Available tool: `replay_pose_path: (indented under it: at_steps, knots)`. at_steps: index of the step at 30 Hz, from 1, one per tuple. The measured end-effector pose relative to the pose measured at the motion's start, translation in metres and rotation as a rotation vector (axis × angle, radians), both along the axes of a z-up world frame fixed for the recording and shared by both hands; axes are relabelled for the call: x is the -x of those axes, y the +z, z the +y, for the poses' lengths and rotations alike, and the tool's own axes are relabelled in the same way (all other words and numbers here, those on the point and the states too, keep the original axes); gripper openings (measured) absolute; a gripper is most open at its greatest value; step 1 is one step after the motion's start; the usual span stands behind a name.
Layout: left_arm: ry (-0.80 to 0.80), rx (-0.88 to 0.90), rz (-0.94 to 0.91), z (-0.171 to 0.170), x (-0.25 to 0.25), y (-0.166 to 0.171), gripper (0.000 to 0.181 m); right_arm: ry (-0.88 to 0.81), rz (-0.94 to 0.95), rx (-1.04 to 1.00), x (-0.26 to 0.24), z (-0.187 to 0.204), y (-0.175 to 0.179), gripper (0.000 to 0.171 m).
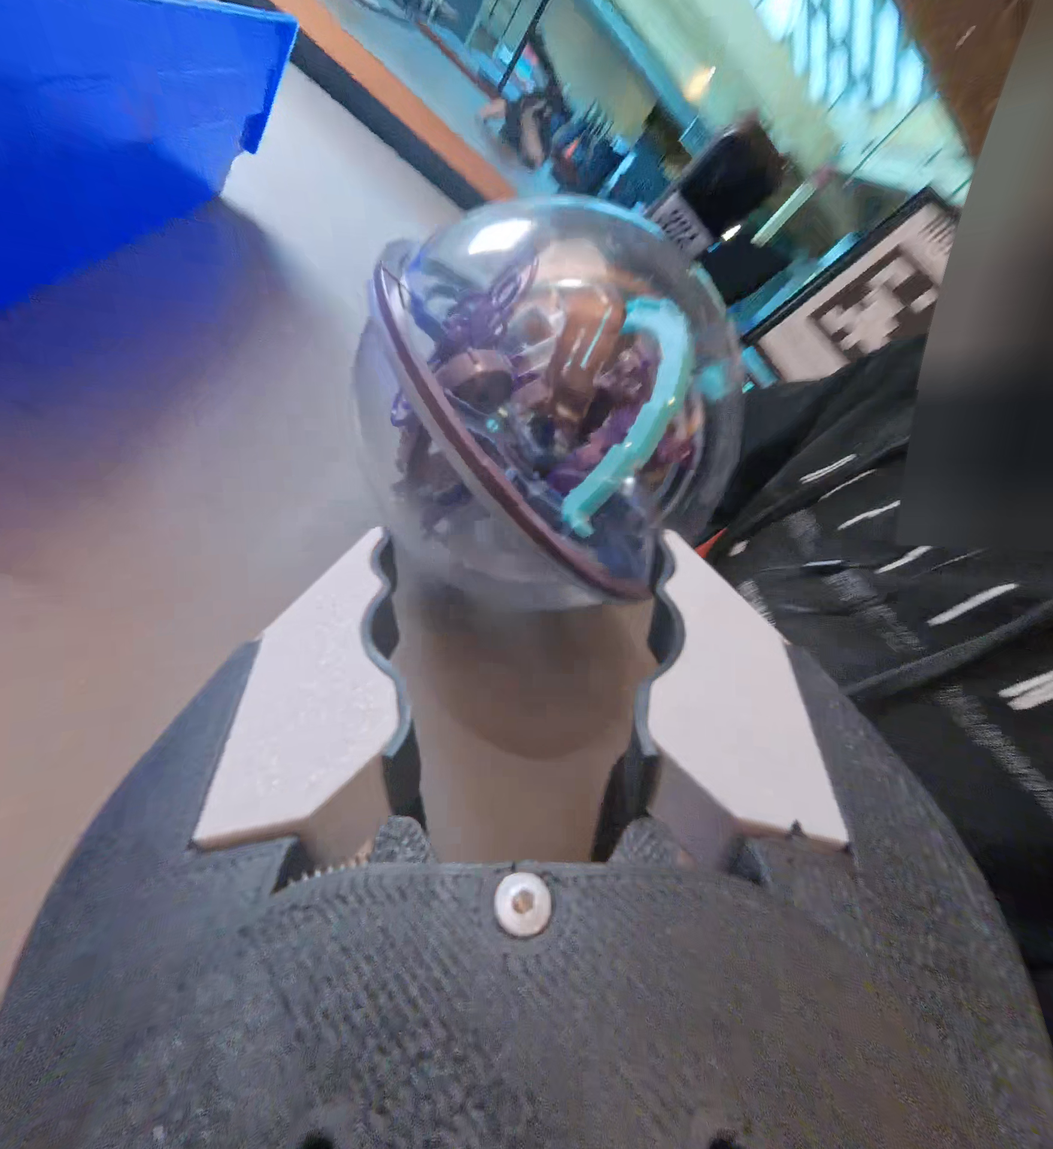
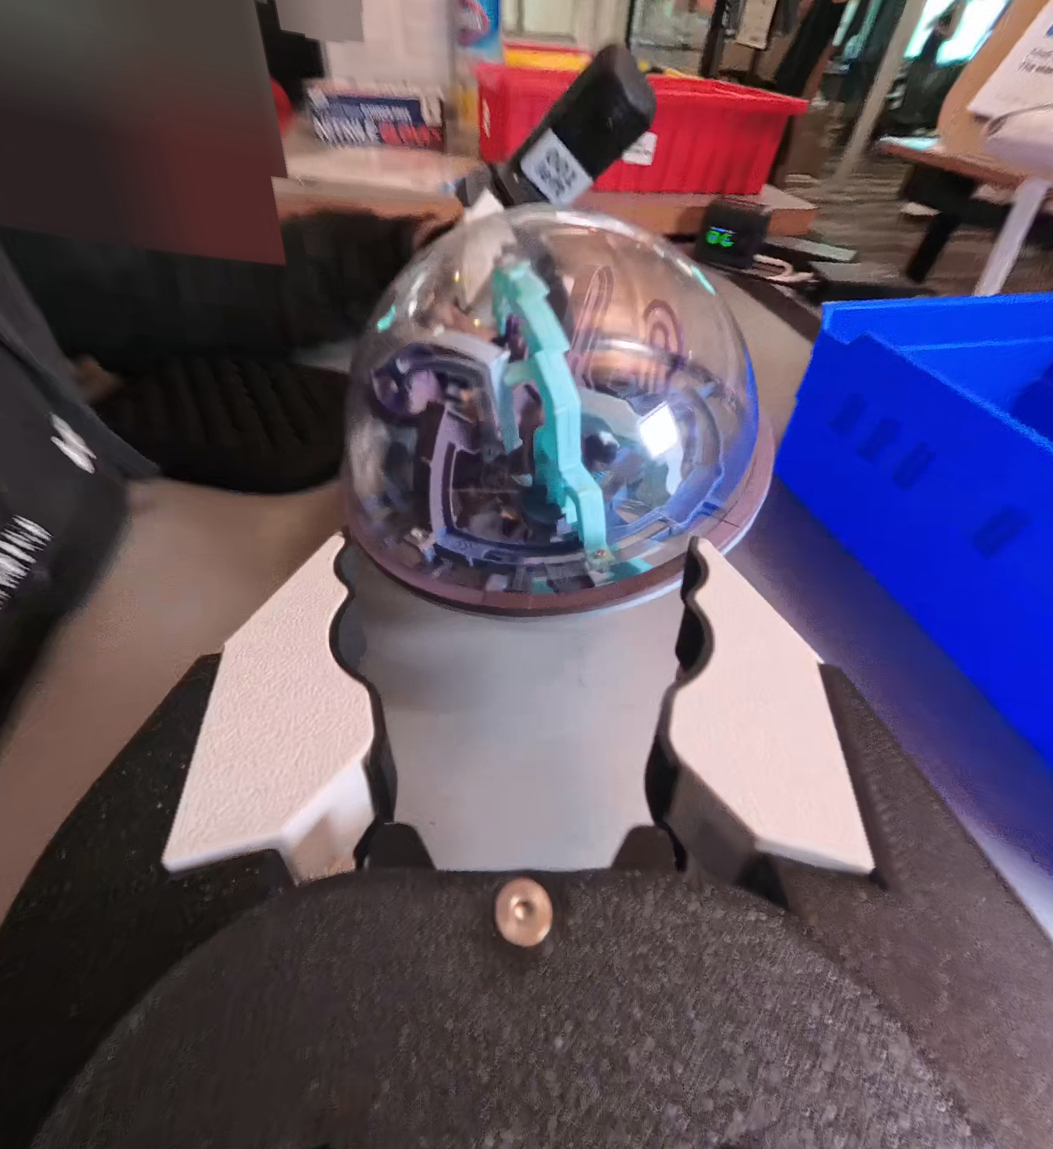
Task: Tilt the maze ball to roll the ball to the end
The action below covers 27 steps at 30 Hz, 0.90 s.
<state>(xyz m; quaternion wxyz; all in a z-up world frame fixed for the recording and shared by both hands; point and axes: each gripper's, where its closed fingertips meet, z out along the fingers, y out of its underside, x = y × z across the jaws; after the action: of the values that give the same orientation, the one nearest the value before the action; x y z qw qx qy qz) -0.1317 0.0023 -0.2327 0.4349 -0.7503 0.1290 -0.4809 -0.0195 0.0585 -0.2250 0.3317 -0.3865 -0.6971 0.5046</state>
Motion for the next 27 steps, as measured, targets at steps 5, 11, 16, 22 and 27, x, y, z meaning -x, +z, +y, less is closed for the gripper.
replay_pose_path:
  at_steps: [5, 11, 16, 22, 27]
  knots:
    - [-0.038, 0.068, -0.056, -0.014, -0.016, -0.005, 0.052, 0.029, -0.169, 0.298, -0.008, 0.014, -0.005, 0.078]
    - [0.050, 0.099, -0.166, -0.006, -0.018, 0.004, 0.056, 0.041, -0.251, 0.433, -0.008, 0.020, -0.014, 0.070]
    - [0.121, 0.041, -0.312, -0.008, 0.008, 0.029, 0.057, 0.042, -0.188, 0.406, -0.004, 0.016, -0.007, 0.067]
    - [0.114, 0.091, -0.269, -0.017, -0.001, 0.019, 0.052, -0.045, -0.276, 0.490, -0.010, 0.042, -0.010, 0.058]
    - [0.129, 0.154, -0.270, -0.019, -0.008, 0.007, 0.055, 0.091, -0.437, 0.762, -0.006, 0.015, -0.021, 0.038]
